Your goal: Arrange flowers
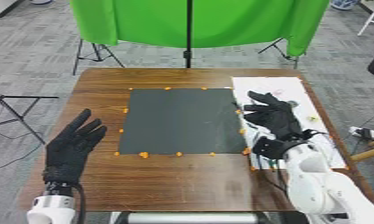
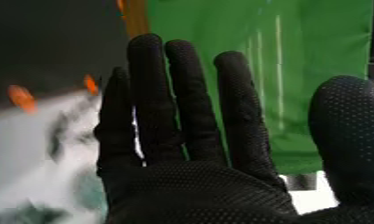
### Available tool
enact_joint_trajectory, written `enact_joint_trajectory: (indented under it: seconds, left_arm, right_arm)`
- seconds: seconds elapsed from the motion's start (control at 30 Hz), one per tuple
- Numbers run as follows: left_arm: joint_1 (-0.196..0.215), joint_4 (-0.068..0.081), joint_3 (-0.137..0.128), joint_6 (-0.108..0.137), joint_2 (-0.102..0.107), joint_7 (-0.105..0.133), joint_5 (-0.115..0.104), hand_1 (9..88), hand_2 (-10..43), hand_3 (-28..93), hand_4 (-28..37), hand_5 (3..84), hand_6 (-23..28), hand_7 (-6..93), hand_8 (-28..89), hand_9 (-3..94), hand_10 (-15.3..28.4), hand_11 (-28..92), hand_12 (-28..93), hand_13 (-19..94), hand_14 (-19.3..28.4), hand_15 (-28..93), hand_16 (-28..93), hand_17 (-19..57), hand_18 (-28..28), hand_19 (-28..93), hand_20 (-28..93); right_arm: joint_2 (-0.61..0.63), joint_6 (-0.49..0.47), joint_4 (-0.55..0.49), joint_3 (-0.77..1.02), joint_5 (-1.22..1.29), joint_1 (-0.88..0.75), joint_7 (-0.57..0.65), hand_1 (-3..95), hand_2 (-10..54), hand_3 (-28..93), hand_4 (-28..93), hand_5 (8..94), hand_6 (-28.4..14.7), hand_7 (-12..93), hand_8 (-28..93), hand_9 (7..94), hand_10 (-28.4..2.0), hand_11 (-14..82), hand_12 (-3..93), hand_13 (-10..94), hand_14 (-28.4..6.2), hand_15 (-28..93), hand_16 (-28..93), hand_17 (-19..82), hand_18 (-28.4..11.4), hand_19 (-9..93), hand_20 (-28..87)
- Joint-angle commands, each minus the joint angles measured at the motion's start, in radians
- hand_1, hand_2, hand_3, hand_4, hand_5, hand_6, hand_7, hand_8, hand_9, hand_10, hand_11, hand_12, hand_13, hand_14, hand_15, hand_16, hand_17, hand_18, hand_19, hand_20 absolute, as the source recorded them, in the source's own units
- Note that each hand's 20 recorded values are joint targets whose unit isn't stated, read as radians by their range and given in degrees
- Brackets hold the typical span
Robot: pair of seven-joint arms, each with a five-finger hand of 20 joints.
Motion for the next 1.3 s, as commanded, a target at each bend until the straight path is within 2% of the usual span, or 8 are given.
enact_joint_trajectory:
  seconds: [0.03, 0.07, 0.13, 0.23, 0.33, 0.43, 0.7, 1.3]
  left_arm:
    - [-0.003, 0.003, -0.023, 0.005, 0.056, 0.011, -0.006, 24.6, 6.0, 79, -24.0, 41.1, 9.2, 9.8, -9, 38.4, 20.8, 21, 10, 27, 28.2, 49, -8, -8.7, 26.0, 54, 7]
    - [-0.007, 0.003, -0.027, 0.005, 0.059, 0.011, -0.006, 24.6, 6.0, 79, -24.0, 41.1, 9.2, 9.8, -9, 38.3, 20.8, 21, 10, 27, 28.2, 49, -8, -8.8, 26.0, 54, 7]
    - [-0.014, 0.001, -0.036, 0.004, 0.052, -0.001, -0.001, 24.6, 6.0, 79, -24.0, 41.0, 9.2, 9.8, -9, 38.3, 20.7, 21, 10, 27, 28.2, 49, -8, -8.8, 26.0, 55, 7]
    - [-0.014, -0.003, -0.050, -0.002, 0.029, -0.025, 0.013, 24.6, 6.0, 79, -23.9, 41.0, 9.2, 9.8, -9, 38.4, 20.7, 21, 10, 27, 28.3, 49, -8, -8.8, 26.0, 55, 7]
    - [-0.016, -0.003, -0.060, -0.014, 0.006, -0.052, 0.025, 24.6, 6.0, 79, -23.8, 40.9, 9.2, 9.9, -9, 38.4, 20.8, 22, 10, 27, 28.3, 49, -8, -8.8, 26.1, 55, 7]
    - [-0.013, -0.004, -0.067, -0.021, -0.010, -0.066, 0.033, 24.7, 6.1, 79, -23.7, 40.9, 9.2, 9.9, -9, 38.4, 20.9, 22, 10, 27, 28.2, 49, -8, -8.8, 26.1, 55, 7]
    - [-0.002, -0.004, -0.050, -0.005, 0.026, -0.020, 0.011, 24.7, 6.0, 79, -23.5, 40.7, 9.2, 10.0, -9, 38.5, 21.0, 22, 11, 26, 28.3, 49, -8, -8.9, 26.1, 55, 7]
    - [0.007, -0.011, -0.049, 0.006, 0.031, -0.012, 0.003, 24.8, 6.0, 79, -23.4, 40.7, 9.2, 10.1, -9, 38.5, 21.1, 23, 11, 26, 28.3, 50, -8, -9.0, 26.2, 55, 7]
  right_arm:
    - [0.154, 0.121, -0.137, 0.112, -0.290, -0.123, 0.178, 20.7, 4.7, 80, -28, 55.1, -2.1, 17, -14, 59.1, -17.3, 28.9, 14.8, 49, -16.3, 62, 10, 13, -22.4, 70, 31]
    - [0.180, 0.165, -0.149, 0.110, -0.355, -0.142, 0.207, 21.9, 3.7, 80, -28, 56.3, -2.7, 18, -14, 60.6, -17.0, 30.3, 15.0, 51, -15.9, 63, 10, 14, -22.3, 71, 31]
    - [0.225, 0.321, -0.164, -0.012, -0.618, -0.050, 0.460, 23.6, 2.9, 78, -27, 60.2, -4.4, 17, -14, 65.2, -16.8, 32.5, 14.7, 55, -15.3, 66, 10, 18, -22.7, 75, 31]
    - [0.250, 0.268, -0.198, -0.021, -0.887, -0.074, 0.704, 27.2, 0.4, 76, -26, 67.0, -5.8, 16, -13, 73.8, -16.0, 36.2, 16.3, 64, -13.3, 70, 12, 24, -24.1, 82, 32]
    - [0.265, 0.122, -0.212, -0.038, -1.111, -0.097, 0.850, 29.4, -1.7, 76, -25, 69.6, -6.1, 15, -12, 76.7, -15.3, 37.6, 17.0, 68, -12.7, 70, 13, 28, -25.1, 85, 31]
    - [0.270, 0.003, -0.215, -0.057, -1.183, -0.104, 0.907, 29.7, -3.4, 75, -25, 69.9, -6.0, 15, -12, 77.4, -15.0, 38.3, 17.5, 69, -12.5, 70, 14, 29, -25.6, 86, 30]
    - [0.305, -0.188, -0.133, -0.225, -1.316, 0.000, 0.995, 31.0, -5.5, 73, -24, 69.9, -7.3, 12, -12, 78.4, -15.5, 36.8, 17.4, 71, -12.5, 69, 14, 30, -27.1, 88, 25]
    - [0.298, -0.340, -0.020, -0.493, -1.386, 0.194, 1.001, 32.4, -7.6, 71, -23, 72.4, -7.8, 12, -11, 79.8, -15.8, 35.7, 17.8, 73, -12.4, 67, 15, 32, -28.2, 91, 18]
